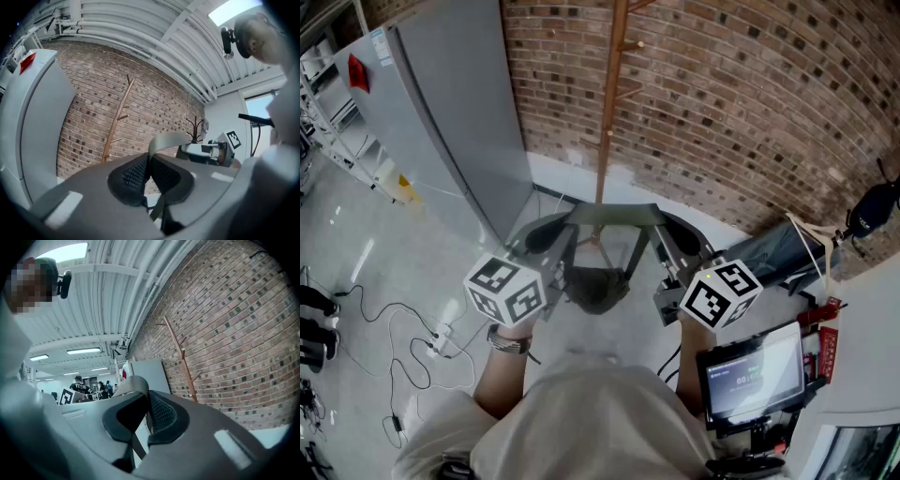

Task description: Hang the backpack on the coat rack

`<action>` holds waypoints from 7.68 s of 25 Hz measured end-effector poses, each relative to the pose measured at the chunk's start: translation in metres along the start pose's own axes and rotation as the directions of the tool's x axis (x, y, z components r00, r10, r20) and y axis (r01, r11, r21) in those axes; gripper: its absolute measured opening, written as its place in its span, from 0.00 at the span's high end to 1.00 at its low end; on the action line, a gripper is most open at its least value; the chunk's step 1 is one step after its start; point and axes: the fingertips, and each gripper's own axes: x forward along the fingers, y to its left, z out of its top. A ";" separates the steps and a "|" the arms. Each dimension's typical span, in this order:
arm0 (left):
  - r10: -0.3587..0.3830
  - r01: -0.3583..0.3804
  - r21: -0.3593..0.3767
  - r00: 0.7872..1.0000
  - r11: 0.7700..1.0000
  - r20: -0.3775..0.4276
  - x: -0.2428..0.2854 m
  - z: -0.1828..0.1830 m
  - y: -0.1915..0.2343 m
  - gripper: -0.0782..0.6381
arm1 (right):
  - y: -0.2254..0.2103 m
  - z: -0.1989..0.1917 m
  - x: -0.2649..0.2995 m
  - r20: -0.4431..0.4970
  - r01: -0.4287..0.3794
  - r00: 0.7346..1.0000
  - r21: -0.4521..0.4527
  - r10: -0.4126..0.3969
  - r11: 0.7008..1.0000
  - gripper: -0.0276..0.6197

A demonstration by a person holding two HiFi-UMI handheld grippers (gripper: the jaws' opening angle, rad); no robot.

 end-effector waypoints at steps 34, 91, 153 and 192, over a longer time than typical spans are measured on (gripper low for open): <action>-0.042 0.040 -0.037 0.997 0.999 -0.057 0.026 -0.010 0.057 0.88 | -0.027 -0.013 0.059 0.012 -0.011 1.000 0.082 0.010 0.997 0.95; 0.128 -0.153 -0.127 0.975 0.980 -0.183 0.221 -0.046 0.221 0.88 | -0.232 -0.021 0.243 -0.183 -0.123 0.969 0.213 0.163 0.969 0.94; 0.008 -0.126 -0.232 0.891 0.964 -0.453 0.253 -0.158 0.262 0.88 | -0.272 -0.142 0.279 -0.425 0.061 0.899 0.356 0.103 0.933 0.93; -0.070 -0.059 -0.243 0.870 0.968 -0.488 0.281 -0.189 0.258 0.87 | -0.276 -0.167 0.302 -0.481 0.091 0.875 0.282 0.059 0.955 0.86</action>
